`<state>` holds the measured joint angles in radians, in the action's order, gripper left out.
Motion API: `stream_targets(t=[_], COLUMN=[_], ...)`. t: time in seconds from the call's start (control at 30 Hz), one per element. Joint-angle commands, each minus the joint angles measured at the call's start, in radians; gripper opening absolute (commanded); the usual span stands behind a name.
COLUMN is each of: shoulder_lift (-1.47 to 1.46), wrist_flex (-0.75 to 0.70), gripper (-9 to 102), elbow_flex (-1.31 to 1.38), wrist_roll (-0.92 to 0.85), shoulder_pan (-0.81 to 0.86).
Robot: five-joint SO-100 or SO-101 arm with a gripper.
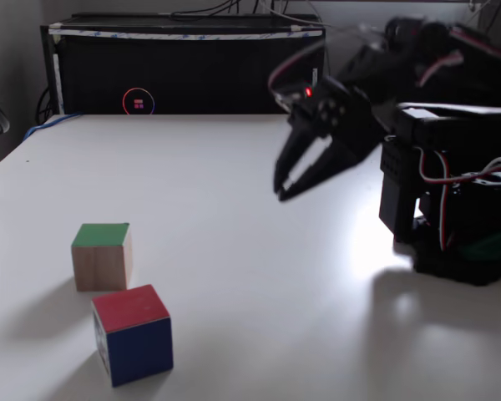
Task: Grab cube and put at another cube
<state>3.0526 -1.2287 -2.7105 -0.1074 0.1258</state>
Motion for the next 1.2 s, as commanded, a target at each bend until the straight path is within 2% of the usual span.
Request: stream_targets(t=[0.0,0.2,0.37,0.47,0.57,0.87,1.17], shoulder_lift=[-0.209,-0.411,-0.721,-0.969,-1.137,-1.474,-1.658], wrist_flex=[0.086,0.121,-0.011,-0.152,-0.209,-0.192,-0.167], gripper=[7,24,34,36,37,40,43], elbow_flex=[0.167,0.344,0.657,0.911,1.049,1.213,1.391], wrist_roll=[0.023,0.012,0.034,0.072,0.13,0.25,0.285], shoulder_pan=[0.017,0.012,0.002,-0.006,-0.017,-0.06,-0.074])
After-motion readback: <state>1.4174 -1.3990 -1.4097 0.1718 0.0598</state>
